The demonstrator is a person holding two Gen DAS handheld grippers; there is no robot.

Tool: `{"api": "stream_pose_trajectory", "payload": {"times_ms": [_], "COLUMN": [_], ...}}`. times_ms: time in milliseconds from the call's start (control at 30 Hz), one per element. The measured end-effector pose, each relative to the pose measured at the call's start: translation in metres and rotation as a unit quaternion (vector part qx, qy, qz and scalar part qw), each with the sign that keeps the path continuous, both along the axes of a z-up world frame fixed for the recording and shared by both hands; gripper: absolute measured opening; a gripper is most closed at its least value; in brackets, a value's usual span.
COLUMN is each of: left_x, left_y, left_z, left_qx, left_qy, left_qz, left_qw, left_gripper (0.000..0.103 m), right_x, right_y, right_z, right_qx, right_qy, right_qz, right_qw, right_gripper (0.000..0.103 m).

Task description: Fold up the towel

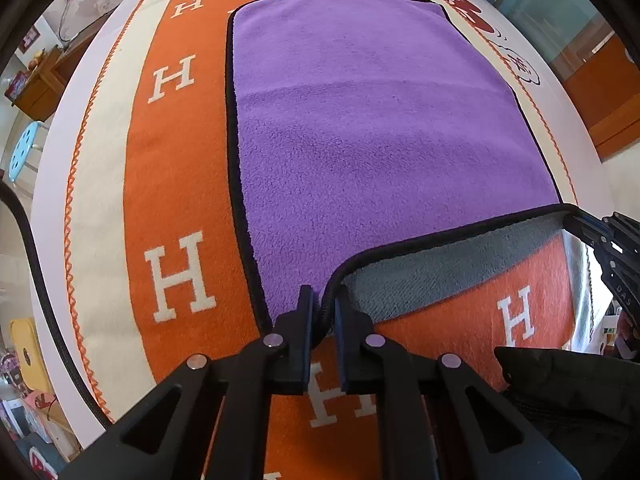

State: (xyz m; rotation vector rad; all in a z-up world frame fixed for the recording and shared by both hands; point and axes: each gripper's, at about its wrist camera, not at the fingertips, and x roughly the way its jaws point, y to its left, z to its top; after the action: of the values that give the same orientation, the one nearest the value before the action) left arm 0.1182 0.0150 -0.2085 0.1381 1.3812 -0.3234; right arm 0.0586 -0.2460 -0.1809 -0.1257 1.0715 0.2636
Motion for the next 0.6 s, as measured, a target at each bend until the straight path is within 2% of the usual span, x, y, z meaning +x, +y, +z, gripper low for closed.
{"api": "stream_pose_trajectory", "payload": {"times_ms": [133, 600], "left_x": [0.0, 0.012], "left_y": [-0.003, -0.005], "left_z": [0.002, 0.017], "left_qx": [0.004, 0.009], "left_qy": [-0.008, -0.005], "left_qz": [-0.014, -0.008], "left_qw": [0.9999, 0.9999], "left_gripper": [0.006, 0.005], "right_x": [0.002, 0.01], "right_y": [0.001, 0.001], "right_z": [-0.002, 0.0], "right_qx": [-0.007, -0.007], "right_qy": [0.008, 0.023], "right_qz": [-0.002, -0.002], "right_qw": [1.0, 1.0], "right_gripper": [0.005, 0.004]}}
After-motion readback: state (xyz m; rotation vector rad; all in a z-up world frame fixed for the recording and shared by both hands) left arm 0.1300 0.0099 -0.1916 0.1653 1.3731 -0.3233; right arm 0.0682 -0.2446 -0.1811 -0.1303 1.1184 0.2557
